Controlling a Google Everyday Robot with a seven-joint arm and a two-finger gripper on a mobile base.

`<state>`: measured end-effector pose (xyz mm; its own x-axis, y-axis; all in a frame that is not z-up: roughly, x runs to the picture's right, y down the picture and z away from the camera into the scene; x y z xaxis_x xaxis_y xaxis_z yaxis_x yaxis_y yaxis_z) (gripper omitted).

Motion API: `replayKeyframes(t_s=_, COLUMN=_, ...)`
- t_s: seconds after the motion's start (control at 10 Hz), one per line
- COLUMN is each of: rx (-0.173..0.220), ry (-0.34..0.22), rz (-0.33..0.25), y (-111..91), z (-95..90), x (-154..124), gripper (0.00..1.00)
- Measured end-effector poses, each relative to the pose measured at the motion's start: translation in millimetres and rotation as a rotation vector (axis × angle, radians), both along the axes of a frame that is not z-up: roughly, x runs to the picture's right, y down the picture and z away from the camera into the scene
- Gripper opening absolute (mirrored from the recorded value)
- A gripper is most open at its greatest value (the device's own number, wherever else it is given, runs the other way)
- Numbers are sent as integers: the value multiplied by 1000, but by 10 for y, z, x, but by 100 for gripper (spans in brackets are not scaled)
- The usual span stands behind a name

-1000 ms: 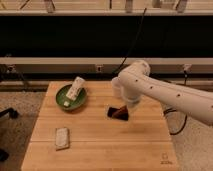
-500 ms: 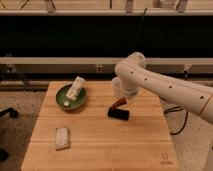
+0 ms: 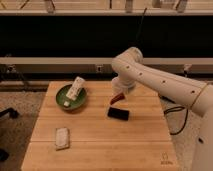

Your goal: Place the pepper in the ceramic cup

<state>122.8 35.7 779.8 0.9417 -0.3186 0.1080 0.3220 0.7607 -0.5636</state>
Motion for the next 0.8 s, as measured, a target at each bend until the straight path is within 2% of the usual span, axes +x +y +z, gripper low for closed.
replayKeyframes(t_s=0.3, rx=11, ry=4, rz=-3, y=-145, z=79, x=-8, gripper=2)
replayKeyframes(t_s=0.8, rx=30, ry=7, rz=-7, y=-379, z=313, x=22, gripper=2)
